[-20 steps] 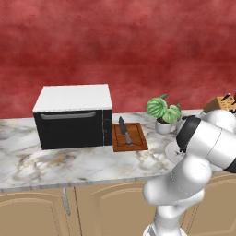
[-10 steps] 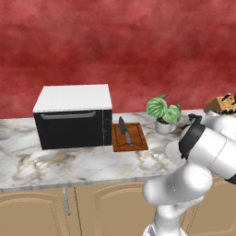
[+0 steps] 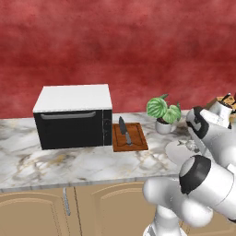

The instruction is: Pick up the knife from the drawer and place it on the cutting board. Then place the meat from the plate to the cutting board.

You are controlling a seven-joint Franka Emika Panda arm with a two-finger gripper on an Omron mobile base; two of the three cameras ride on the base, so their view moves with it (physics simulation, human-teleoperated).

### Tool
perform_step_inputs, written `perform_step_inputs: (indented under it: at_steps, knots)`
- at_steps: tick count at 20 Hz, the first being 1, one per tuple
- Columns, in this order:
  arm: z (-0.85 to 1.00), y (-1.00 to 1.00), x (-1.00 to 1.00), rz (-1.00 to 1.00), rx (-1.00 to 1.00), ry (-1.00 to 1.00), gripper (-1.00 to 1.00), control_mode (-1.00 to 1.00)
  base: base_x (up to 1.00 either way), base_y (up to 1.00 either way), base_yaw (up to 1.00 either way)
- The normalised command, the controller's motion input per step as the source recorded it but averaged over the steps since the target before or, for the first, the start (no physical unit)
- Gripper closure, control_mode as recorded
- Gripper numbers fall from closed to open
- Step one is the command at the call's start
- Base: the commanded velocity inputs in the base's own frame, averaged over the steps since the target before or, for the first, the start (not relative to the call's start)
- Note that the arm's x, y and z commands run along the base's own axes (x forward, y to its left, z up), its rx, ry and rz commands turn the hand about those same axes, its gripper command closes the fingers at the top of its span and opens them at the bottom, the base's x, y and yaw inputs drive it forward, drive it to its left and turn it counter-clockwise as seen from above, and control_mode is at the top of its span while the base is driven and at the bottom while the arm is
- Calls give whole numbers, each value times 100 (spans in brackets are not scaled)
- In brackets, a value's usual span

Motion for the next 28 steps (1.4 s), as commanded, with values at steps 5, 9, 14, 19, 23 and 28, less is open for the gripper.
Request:
perform_step_inputs:
  at_steps: [5,9,14,19,23,28]
  knots:
    - [43,69,12,4,0,0,100,-100,0,0,0]
    - [24,71,27,10,0,0,100,-100,0,0,0]
    - [4,60,40,14,0,0,100,-100,0,0,0]
    - [3,46,44,13,-1,0,100,-100,0,0,0]
    - [12,27,50,12,-1,-1,100,-100,0,0,0]
    - [16,21,53,11,0,0,100,-100,0,0,0]
